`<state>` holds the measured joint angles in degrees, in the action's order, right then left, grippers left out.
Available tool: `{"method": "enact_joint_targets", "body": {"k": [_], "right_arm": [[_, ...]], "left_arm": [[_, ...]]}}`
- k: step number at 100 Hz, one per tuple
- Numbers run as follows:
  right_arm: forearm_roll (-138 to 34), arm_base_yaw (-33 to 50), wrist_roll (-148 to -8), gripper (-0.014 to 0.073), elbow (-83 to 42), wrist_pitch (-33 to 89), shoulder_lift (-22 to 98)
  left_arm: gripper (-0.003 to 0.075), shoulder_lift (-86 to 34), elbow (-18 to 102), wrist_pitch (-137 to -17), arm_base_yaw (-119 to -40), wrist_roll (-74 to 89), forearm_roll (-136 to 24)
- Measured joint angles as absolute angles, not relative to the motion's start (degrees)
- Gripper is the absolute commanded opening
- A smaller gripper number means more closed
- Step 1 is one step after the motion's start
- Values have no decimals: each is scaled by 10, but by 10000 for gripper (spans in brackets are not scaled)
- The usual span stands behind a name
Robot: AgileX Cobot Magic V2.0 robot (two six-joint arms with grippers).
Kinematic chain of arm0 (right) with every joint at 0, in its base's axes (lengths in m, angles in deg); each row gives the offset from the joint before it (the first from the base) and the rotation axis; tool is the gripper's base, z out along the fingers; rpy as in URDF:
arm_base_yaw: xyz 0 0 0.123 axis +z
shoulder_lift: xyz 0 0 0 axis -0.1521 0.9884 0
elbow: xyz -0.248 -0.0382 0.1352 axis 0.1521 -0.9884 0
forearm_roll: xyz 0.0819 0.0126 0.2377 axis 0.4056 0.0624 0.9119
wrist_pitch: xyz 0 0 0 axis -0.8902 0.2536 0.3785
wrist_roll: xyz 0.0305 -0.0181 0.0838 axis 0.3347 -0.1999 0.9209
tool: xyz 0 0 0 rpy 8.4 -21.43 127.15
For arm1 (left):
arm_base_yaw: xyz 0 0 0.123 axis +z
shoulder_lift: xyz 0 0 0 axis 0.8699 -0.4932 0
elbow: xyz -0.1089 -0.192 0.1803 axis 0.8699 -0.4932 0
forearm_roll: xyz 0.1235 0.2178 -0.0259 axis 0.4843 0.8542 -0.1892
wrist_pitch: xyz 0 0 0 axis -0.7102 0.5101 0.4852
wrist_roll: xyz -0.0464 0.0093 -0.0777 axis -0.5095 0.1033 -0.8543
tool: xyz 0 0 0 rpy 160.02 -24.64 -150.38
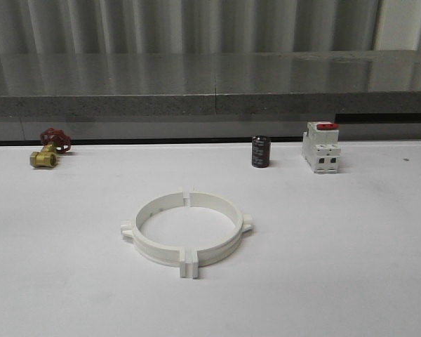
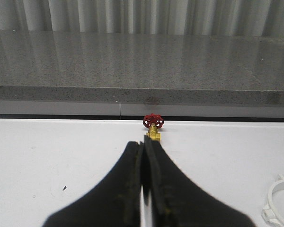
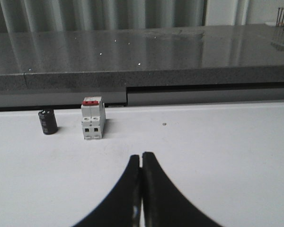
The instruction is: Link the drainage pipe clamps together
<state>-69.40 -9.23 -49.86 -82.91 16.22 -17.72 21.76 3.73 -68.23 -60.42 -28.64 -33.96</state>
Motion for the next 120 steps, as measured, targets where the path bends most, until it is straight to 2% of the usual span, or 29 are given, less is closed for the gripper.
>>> {"method": "enact_joint_targets", "body": {"k": [16,120], "right_arm": [[-694,-98,-499,-66,-829,164,-211],[-696,-98,-499,-66,-829,171,-212]], "left_arm": [[-21,218,37,-683,-604,-286,-340],[-21,218,37,-683,-604,-286,-340]]}}
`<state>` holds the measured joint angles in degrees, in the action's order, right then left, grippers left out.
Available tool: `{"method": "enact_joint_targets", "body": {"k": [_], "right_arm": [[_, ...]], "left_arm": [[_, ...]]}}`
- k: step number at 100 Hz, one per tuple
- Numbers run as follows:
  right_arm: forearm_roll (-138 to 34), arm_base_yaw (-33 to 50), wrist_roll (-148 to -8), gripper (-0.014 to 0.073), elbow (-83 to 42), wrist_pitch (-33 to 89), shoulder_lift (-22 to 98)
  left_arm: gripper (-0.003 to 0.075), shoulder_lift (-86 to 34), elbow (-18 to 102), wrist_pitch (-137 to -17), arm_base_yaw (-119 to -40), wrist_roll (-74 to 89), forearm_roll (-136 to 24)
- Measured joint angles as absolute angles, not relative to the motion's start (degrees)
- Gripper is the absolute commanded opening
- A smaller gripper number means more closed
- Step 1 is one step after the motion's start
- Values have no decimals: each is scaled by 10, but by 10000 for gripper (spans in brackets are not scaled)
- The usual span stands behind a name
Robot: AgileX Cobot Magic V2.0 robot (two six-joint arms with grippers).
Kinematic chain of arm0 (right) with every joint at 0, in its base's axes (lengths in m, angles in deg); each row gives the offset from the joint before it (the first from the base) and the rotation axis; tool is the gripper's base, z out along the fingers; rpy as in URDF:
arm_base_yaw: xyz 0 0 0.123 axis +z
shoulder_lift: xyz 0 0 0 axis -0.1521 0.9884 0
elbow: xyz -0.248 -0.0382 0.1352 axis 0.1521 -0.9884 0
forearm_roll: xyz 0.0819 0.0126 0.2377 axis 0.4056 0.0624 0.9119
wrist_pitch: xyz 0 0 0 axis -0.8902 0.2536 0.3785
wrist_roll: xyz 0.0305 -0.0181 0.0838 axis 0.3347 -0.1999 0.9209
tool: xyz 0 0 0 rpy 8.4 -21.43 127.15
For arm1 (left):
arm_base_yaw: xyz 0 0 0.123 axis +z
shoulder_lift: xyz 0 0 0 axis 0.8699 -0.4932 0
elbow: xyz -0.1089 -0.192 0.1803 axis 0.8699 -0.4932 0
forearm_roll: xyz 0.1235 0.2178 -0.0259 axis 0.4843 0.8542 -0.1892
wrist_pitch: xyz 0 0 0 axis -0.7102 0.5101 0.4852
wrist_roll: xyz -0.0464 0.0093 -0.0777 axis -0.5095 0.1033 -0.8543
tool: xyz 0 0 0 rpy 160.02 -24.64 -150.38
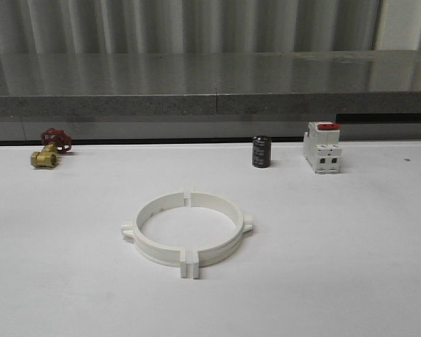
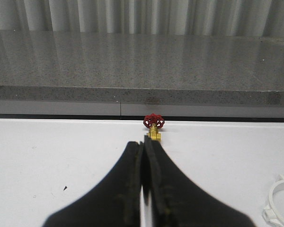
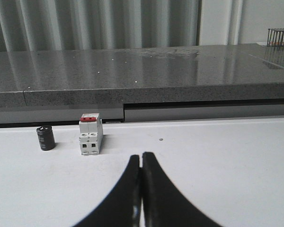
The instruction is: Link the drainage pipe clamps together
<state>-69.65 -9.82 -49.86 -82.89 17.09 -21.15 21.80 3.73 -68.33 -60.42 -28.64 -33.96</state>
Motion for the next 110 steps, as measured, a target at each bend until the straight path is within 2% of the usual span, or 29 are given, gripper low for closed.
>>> {"method": "enact_joint_targets", "body": {"k": [42,55,81,110], "right_arm": [[-696,-98,-499,-66,-829,171,-212],[-696,-98,-499,-66,-829,171,-212],[-696,-98,-499,-66,-829,171,-212],[-696,-98,-499,-66,-829,171,-212]], "left_arm": [[-21,238,14,-685,-619,-287,-327],[-21,263,-38,-741,-647,-336,-280],[-21,317,-153,-811,-651,-362,-262],[-21,317,-156,-831,-629,-364,-262]]}}
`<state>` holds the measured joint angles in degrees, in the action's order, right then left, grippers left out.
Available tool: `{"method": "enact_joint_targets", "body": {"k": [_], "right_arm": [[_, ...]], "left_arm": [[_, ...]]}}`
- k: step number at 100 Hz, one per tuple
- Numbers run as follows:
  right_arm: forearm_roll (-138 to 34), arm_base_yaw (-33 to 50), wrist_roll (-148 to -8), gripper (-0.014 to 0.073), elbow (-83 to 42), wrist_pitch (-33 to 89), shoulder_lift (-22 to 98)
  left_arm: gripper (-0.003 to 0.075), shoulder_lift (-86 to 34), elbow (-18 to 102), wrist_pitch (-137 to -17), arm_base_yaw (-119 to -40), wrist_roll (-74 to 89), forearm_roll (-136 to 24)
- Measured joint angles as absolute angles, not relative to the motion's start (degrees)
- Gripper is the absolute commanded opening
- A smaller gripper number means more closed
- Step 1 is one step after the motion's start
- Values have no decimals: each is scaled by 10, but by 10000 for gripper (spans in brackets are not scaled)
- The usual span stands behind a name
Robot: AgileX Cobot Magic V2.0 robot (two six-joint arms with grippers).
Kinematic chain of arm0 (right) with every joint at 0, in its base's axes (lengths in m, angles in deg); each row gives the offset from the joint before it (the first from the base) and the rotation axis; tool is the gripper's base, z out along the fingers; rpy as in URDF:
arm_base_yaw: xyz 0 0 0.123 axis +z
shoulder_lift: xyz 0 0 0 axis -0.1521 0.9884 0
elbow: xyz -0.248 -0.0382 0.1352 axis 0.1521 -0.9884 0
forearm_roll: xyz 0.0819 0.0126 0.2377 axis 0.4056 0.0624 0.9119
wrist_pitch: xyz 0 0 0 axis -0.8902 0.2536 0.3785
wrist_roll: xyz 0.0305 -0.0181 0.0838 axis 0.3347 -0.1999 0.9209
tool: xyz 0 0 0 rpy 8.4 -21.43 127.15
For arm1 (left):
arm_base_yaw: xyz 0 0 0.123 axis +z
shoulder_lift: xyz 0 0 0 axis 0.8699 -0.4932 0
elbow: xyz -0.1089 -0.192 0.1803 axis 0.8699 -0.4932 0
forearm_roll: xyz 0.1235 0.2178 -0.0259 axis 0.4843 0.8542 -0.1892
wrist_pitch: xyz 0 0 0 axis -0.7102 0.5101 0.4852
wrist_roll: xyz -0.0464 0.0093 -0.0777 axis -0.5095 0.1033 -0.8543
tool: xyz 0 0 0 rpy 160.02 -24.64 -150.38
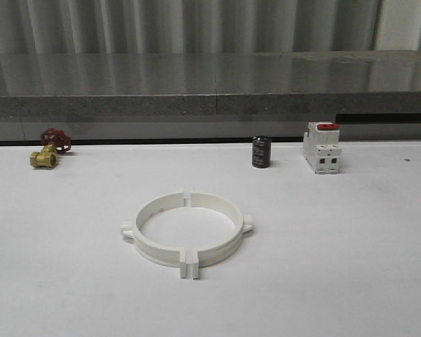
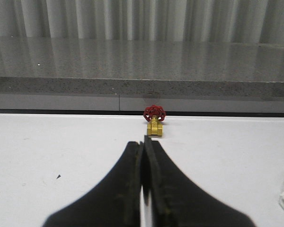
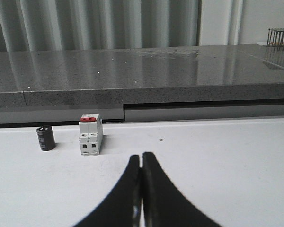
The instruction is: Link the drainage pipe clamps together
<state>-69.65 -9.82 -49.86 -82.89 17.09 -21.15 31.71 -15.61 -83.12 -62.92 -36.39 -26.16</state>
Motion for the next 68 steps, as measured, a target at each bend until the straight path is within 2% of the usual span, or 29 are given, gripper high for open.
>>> {"method": "enact_joint_targets", "body": {"k": [68], "right_arm": [[-696,-98,-499,-66,-829,171,-212]], "left_arm": [[-21,317,-156,-833,-625,-364,-262]]}}
